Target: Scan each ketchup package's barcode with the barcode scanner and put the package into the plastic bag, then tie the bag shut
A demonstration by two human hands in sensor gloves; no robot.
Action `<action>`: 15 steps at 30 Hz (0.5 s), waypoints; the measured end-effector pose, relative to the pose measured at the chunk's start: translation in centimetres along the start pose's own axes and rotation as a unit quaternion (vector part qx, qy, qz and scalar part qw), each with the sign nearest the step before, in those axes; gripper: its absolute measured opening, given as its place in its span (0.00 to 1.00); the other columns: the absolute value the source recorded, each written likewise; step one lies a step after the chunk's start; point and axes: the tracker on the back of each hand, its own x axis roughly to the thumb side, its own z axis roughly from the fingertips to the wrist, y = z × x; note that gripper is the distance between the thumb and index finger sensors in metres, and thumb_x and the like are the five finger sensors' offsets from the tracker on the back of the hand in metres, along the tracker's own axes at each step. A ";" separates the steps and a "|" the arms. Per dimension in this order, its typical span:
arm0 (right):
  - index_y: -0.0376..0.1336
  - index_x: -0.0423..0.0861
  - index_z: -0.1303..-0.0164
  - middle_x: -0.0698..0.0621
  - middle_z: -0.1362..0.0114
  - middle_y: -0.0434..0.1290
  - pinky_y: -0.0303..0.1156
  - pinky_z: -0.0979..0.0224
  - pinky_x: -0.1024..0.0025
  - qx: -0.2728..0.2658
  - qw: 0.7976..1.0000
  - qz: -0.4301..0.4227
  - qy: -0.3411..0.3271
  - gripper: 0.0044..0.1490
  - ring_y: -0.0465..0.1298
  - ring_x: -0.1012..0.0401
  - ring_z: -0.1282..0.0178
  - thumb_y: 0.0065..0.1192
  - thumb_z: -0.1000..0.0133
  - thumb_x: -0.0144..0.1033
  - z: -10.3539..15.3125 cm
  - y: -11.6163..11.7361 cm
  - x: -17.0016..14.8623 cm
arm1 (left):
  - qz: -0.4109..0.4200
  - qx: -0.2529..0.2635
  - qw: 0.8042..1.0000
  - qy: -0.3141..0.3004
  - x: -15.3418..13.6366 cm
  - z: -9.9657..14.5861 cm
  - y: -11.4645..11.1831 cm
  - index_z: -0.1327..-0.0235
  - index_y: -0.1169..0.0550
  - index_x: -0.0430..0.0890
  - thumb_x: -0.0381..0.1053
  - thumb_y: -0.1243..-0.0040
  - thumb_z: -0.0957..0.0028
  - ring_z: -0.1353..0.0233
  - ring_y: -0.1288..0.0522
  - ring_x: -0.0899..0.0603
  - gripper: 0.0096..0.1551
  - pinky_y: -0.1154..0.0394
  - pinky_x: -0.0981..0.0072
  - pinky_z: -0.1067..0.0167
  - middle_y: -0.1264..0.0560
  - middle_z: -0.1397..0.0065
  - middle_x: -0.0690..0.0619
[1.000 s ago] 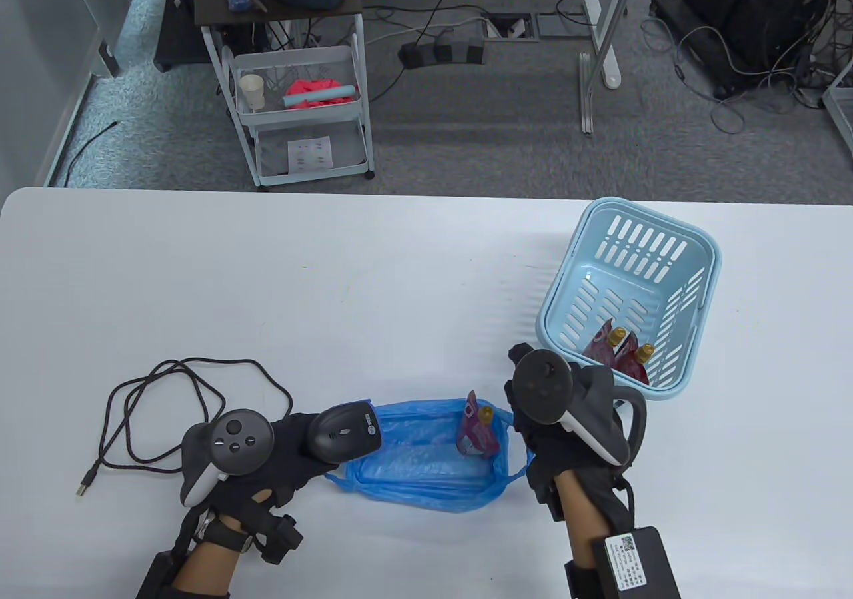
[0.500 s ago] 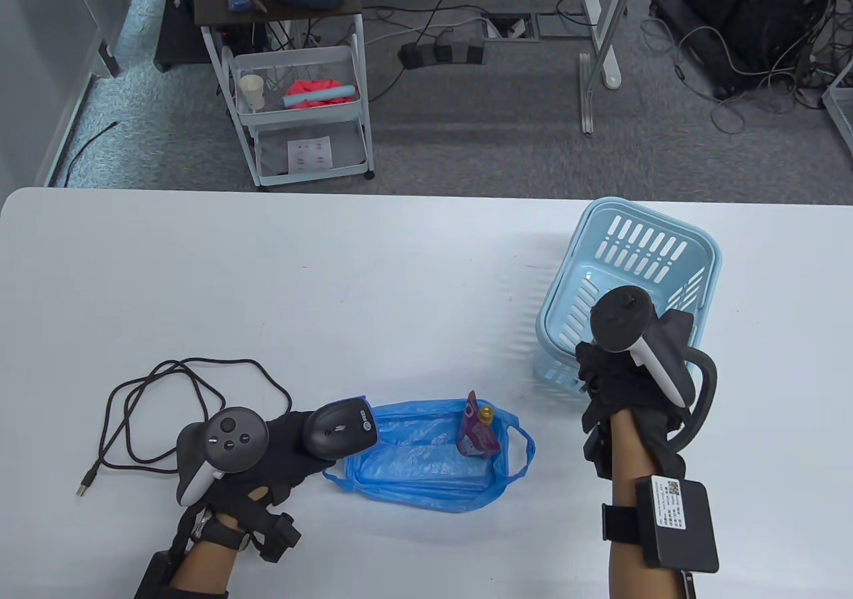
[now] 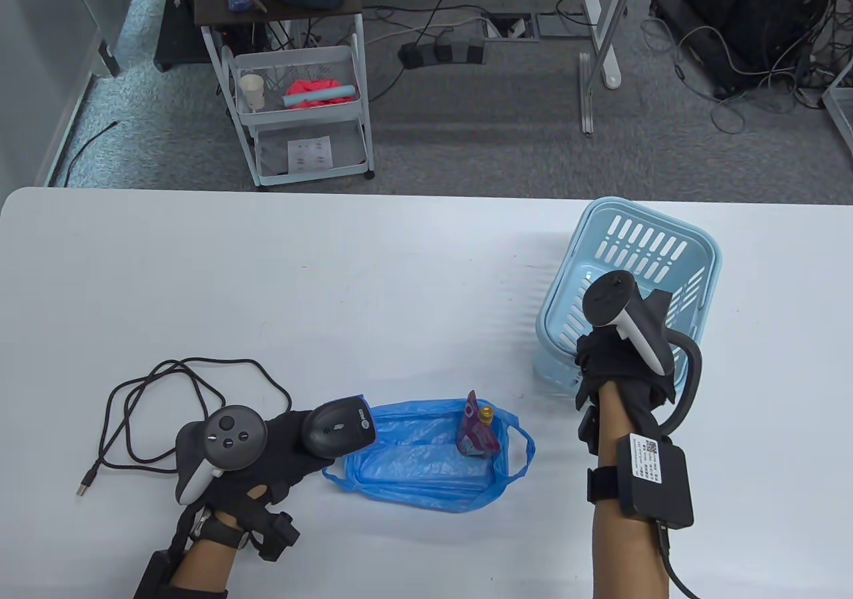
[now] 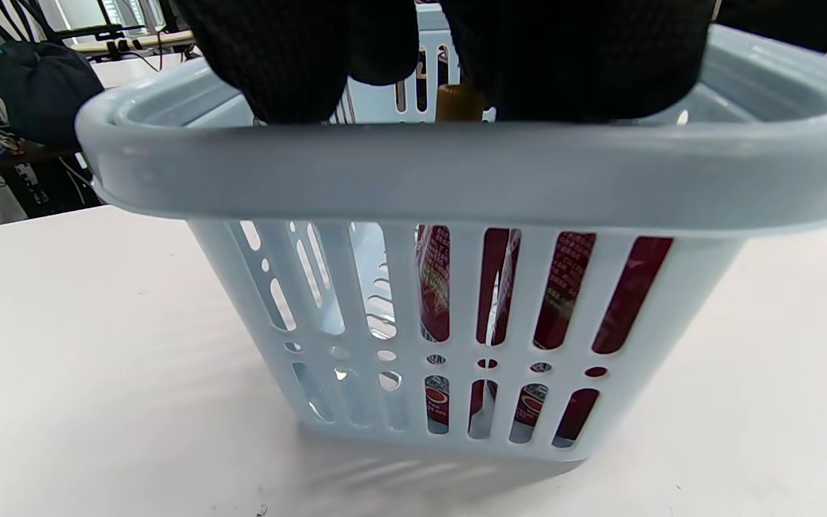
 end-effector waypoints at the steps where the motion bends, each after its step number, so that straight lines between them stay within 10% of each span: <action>1: 0.51 0.41 0.17 0.28 0.18 0.55 0.71 0.39 0.50 -0.001 1.000 0.002 0.000 0.42 0.69 0.38 0.32 0.61 0.40 0.37 -0.1 0.0 0.2 | 0.000 0.000 1.000 0.000 0.0 0.0 0.0 0.42 0.19 0.57 0.62 0.29 0.55 0.39 0.17 0.40 0.28 0.25 0.44 0.36 0.21 0.38 0.56; 15: 0.59 0.45 0.23 0.37 0.24 0.67 0.72 0.41 0.53 0.009 0.999 0.042 0.015 0.32 0.73 0.42 0.36 0.59 0.40 0.31 -1.5 0.8 1.3 | -0.004 -0.001 1.000 0.000 0.0 0.0 -0.1 0.42 0.19 0.57 0.62 0.29 0.56 0.39 0.17 0.40 0.28 0.25 0.44 0.36 0.21 0.38 0.55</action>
